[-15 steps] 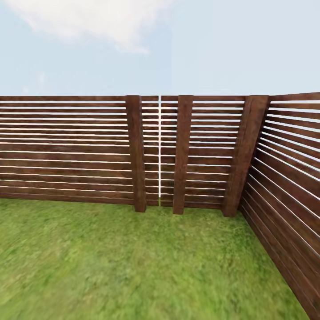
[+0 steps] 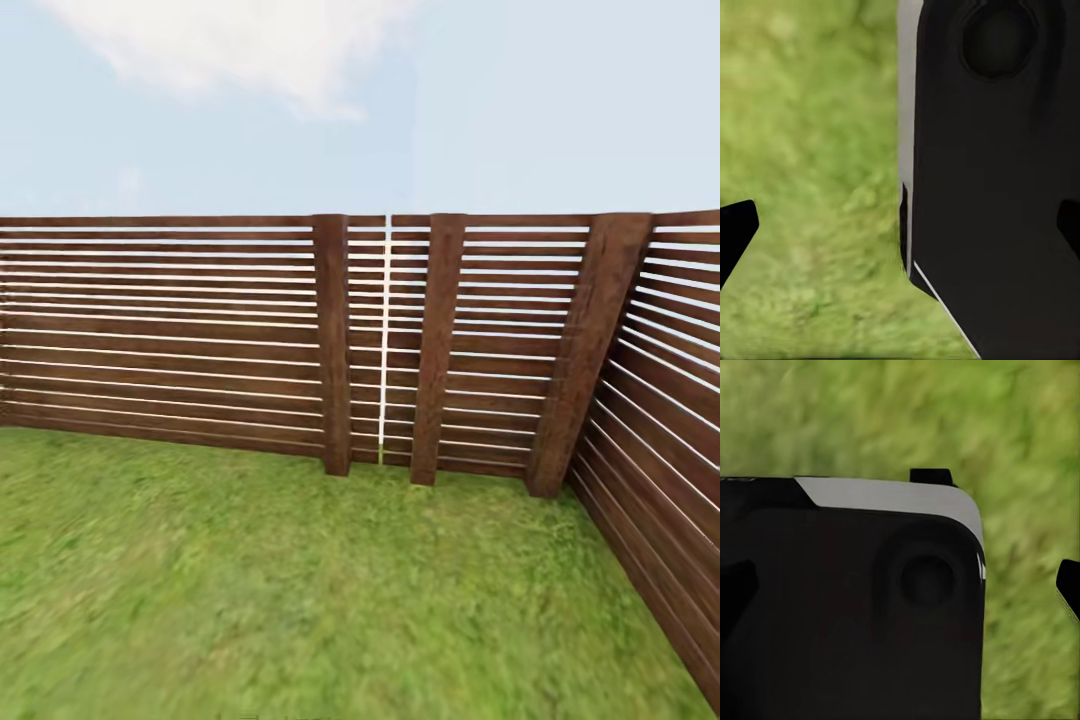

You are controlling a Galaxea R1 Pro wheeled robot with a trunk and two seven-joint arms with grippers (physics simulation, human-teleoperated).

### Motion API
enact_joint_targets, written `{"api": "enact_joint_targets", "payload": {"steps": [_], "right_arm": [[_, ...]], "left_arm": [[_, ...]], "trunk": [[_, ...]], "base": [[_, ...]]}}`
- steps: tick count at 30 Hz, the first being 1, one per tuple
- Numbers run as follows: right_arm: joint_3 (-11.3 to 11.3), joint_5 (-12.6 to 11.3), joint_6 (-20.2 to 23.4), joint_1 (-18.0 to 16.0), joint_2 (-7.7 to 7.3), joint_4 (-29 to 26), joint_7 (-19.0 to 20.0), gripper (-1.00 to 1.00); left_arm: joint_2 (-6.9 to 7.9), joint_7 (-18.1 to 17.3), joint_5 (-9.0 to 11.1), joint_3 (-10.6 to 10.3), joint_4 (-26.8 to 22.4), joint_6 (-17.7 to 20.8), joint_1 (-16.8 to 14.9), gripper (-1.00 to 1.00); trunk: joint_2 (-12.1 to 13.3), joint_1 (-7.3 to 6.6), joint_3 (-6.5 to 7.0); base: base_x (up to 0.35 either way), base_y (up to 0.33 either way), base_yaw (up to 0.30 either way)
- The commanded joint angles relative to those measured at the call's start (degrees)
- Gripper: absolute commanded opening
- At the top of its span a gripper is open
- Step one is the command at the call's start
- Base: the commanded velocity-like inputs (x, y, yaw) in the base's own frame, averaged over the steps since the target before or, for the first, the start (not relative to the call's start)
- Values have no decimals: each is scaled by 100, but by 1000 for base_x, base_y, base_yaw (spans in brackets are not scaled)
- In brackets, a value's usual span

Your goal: Take the three Easter eggs out of the wicker basket on the lawn in the garden, then place them on the lawn next to a single tree (choose any tree) so that all three eggs are next to the same tree and none are left in the basket.

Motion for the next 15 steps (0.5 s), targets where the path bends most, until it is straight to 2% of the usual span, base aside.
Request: {"api": "enact_joint_targets", "payload": {"steps": [1, 6, 15], "right_arm": [[0, -9, -53, -3, 0, 6, 5, 100], [0, -16, -290, -3, 5, 10, 4, 100], [0, 1, -294, -3, 9, 17, -3, 100]], "left_arm": [[2, 0, 1, -1, -3, -2, -1, 100], [5, 0, 1, -1, -1, -2, -1, 100], [5, 0, 1, -1, 1, -2, -1, 100]], "trunk": [[-2, 0, -10], [-2, 0, -43], [-2, 0, -109]], "base": [[0, 0, 221], [0, 0, 194], [0, 0, 181]]}}
